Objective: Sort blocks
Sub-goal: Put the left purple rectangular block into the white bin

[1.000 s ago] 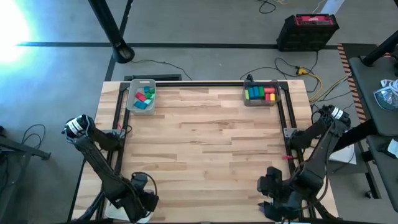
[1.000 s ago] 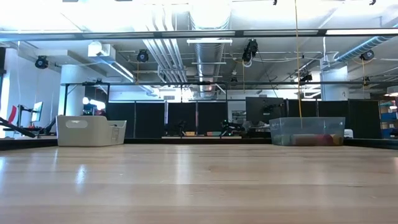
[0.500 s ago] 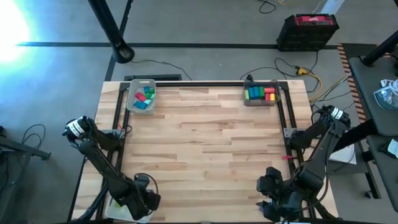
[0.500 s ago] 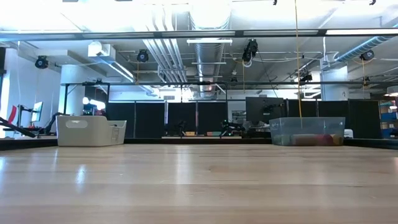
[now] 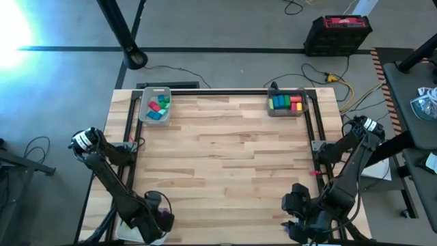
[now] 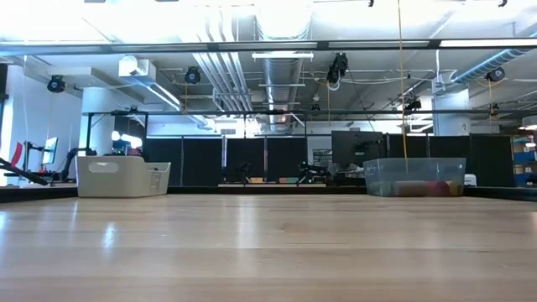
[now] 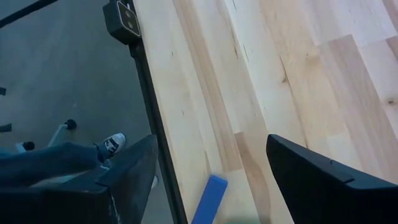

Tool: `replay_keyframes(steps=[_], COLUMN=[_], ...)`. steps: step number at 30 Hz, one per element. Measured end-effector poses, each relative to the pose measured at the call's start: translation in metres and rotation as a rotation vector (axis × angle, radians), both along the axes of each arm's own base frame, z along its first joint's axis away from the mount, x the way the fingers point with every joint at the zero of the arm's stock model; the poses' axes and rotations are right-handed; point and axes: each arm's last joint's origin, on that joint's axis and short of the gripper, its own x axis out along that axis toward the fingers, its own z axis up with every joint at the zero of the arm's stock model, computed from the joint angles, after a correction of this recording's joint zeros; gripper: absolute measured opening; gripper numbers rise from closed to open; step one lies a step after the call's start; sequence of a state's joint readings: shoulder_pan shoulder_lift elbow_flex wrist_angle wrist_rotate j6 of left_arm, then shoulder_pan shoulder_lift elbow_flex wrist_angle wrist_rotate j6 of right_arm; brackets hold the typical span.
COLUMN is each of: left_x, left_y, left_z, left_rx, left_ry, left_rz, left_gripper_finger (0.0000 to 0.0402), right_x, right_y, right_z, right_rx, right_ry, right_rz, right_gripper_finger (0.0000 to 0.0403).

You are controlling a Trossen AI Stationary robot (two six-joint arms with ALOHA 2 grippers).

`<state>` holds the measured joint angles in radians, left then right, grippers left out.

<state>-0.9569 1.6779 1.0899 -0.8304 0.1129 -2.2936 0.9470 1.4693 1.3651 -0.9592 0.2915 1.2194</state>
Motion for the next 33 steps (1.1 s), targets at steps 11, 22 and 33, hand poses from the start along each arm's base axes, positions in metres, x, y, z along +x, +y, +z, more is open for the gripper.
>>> replay_keyframes(steps=[11,22,33], left_x=[0.023,0.036,0.037], left_y=[-0.028,-0.013,-0.007], left_z=[0.088,0.174,0.184], left_rx=[-0.007,0.362,0.398], left_ry=[-0.375,-0.741,-0.730], left_rz=[-0.280,-0.545,-0.650], left_gripper_finger=[0.0000,0.0019,0.0121], right_x=[-0.017,0.008,0.017], right_y=[0.034,0.049,0.060], right_z=[-0.051,-0.104,-0.140], right_rx=[0.088,0.009,0.008], right_ry=[0.301,0.539,0.634], right_rz=[-0.192,-0.278,-0.252], right_gripper_finger=[0.0270,0.0280,0.0268])
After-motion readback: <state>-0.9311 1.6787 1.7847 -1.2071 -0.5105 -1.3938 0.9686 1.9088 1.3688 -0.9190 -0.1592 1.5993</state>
